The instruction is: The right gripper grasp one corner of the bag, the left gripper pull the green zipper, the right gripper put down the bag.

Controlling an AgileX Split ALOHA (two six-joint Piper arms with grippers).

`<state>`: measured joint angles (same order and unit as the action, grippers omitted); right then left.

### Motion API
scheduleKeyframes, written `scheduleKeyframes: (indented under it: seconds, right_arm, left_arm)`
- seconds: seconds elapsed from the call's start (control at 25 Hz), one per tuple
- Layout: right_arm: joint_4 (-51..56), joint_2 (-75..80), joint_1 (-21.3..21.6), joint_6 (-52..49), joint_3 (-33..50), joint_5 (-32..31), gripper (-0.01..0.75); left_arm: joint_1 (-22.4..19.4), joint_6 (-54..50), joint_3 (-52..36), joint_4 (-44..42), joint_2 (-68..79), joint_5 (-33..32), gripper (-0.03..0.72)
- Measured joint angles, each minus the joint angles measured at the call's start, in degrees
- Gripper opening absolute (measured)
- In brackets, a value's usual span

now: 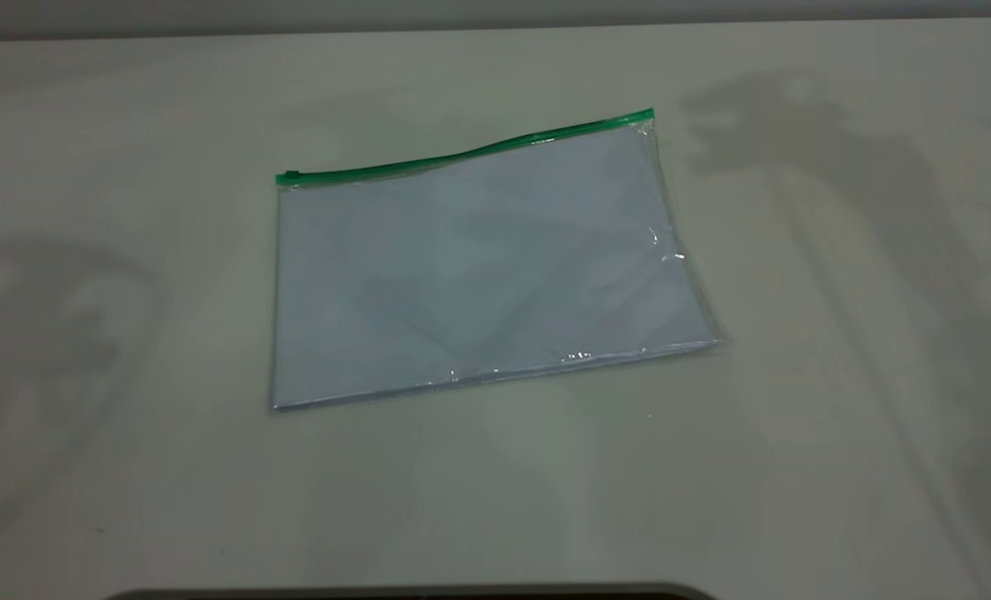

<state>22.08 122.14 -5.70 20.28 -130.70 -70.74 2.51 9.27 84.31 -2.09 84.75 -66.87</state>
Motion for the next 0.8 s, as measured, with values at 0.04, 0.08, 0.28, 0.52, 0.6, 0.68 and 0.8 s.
scheduleKeyframes:
  seconds: [0.04, 0.08, 0.28, 0.52, 0.6, 0.68, 0.8]
  right_arm:
    - [0.0, -2.87, 0.01, -0.14, 1.19, 0.0, 0.578]
    - [0.21, -5.36, -0.1, -0.42, 2.91, 0.0, 0.578]
    - [0.73, -21.06, -1.01, -0.83, 15.7, 0.0, 0.578]
    - [1.54, -41.26, -1.12, 0.42, 33.95, 0.0, 0.578]
    - [2.08, -48.96, -1.12, 1.4, 40.6, 0.0, 0.578]
    - [2.56, -56.42, -1.12, 2.11, 48.74, 0.12, 0.578]
    - [2.99, -67.99, -1.12, 2.45, 60.91, 2.62, 0.578]
  left_arm:
    - [0.0, -0.46, 0.0, -0.59, -1.05, 0.0, 0.586]
    - [0.0, -0.97, 0.0, -1.08, -1.82, 0.0, 0.586]
    - [0.0, -1.64, 0.0, -1.37, -5.52, 0.0, 0.586]
    - [0.0, -4.39, -0.21, 2.09, -10.89, 0.0, 0.586]
    - [0.0, -4.36, -1.58, 2.76, -14.09, 0.0, 0.586]
    - [0.0, -4.25, -5.11, 2.85, -18.1, 0.0, 0.586]
    - [0.0, -4.11, -11.94, 2.65, -25.8, 0.0, 0.586]
